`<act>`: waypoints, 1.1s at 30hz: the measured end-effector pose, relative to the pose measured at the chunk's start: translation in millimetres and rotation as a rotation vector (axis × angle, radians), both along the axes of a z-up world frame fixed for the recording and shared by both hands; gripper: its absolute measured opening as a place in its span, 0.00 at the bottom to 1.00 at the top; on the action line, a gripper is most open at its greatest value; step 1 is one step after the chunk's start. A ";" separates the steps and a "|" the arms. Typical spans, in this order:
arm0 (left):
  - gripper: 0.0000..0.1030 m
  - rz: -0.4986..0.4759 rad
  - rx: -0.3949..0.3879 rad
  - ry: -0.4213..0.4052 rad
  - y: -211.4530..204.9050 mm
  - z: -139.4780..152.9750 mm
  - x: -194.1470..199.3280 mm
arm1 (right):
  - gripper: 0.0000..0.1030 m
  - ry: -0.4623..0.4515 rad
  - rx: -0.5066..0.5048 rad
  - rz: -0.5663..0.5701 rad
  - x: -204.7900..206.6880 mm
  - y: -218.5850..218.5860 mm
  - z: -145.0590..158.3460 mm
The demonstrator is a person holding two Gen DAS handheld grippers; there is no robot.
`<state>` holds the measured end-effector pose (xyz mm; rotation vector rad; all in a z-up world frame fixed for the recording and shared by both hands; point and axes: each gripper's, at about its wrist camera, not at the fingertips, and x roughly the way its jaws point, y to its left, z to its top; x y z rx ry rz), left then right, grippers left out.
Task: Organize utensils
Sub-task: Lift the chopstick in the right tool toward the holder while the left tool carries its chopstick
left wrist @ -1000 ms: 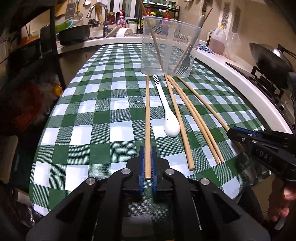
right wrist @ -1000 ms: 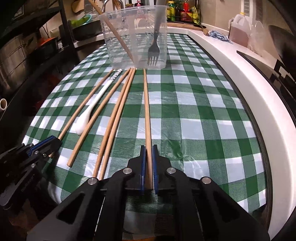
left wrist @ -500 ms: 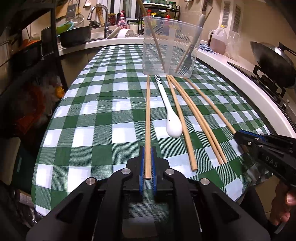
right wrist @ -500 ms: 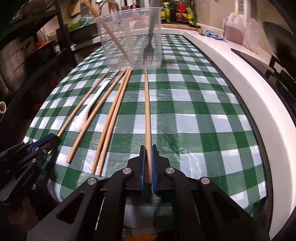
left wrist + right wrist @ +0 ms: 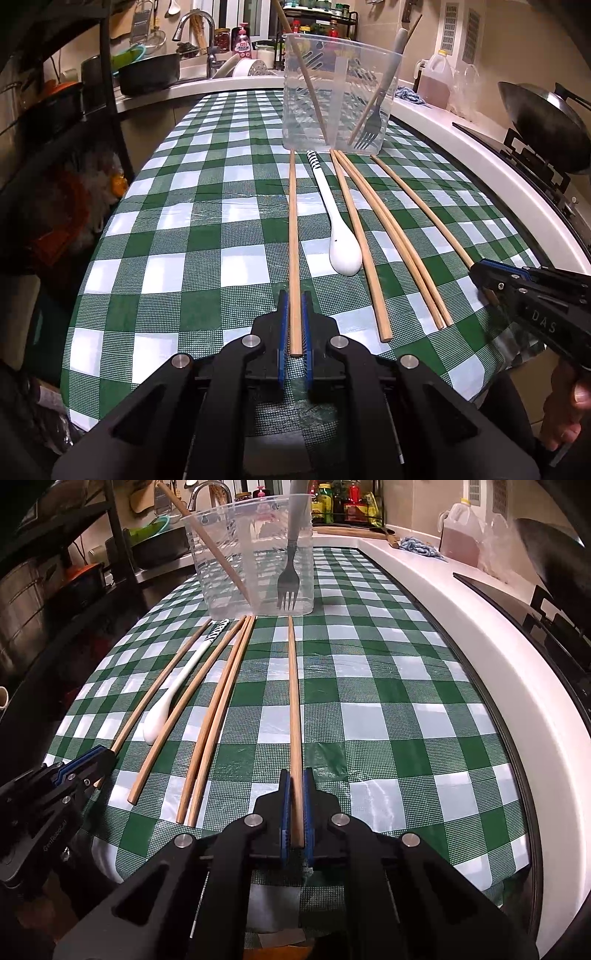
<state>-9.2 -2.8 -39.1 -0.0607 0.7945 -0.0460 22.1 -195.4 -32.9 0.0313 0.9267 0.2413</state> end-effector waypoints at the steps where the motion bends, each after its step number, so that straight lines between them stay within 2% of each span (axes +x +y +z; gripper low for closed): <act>1: 0.07 0.000 0.000 0.000 0.0 0.0 0.0 | 0.07 -0.001 -0.001 0.000 0.1 0.4 0.0; 13: 0.06 -0.003 0.012 -0.013 -0.9 0.0 -1.3 | 0.06 -0.015 0.019 0.016 -0.1 1.0 3.5; 23: 0.06 -0.019 0.041 -0.097 -10.9 19.9 -17.1 | 0.06 -0.161 0.031 0.020 -13.0 -6.7 36.8; 33: 0.06 0.010 0.004 -0.183 -4.4 60.2 -32.8 | 0.06 -0.282 0.079 0.037 -25.5 -14.7 73.6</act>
